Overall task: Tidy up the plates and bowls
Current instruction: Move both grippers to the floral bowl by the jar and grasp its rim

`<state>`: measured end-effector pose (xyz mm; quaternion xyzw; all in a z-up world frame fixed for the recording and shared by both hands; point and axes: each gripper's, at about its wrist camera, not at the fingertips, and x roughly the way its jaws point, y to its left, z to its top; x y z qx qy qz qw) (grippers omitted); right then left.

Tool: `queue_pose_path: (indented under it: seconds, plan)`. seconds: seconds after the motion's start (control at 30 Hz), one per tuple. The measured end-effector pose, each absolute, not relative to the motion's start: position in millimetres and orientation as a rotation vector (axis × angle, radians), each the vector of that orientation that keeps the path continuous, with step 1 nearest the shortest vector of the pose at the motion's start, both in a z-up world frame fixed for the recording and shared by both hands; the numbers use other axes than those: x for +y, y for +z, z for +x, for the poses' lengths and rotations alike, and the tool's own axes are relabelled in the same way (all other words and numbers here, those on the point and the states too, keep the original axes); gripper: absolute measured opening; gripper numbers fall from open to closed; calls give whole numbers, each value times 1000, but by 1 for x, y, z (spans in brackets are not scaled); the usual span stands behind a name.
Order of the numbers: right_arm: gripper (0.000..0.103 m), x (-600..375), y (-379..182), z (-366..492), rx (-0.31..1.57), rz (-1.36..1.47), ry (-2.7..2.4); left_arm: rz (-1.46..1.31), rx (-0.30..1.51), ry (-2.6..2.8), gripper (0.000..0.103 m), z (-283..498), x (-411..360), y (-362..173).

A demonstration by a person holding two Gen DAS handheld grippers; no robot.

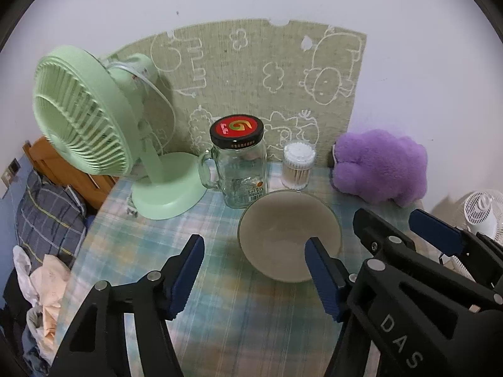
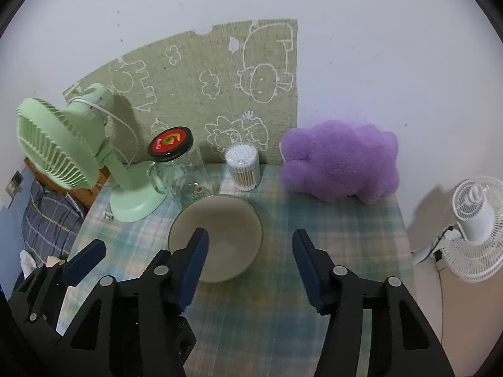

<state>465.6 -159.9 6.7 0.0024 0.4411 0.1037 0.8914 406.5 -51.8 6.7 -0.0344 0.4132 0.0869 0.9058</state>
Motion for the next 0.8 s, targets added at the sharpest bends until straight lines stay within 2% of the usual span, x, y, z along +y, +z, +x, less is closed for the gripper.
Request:
queue_pose_path:
  seconds: [0.3, 0.57, 0.67, 0.8]
  plan:
    - [50, -149, -29, 506, 970, 24, 213, -99, 904, 165, 50, 449, -46, -29]
    - [46, -148, -65, 533, 1019, 27, 198, -62, 951, 173, 46, 477, -44, -59]
    - [43, -146, -76, 540, 1033, 21, 195, -48, 966, 187, 42, 483, -42, -68]
    - [33, -141, -88, 547, 1060, 9, 192, -56, 1003, 207, 28, 488, -37, -78]
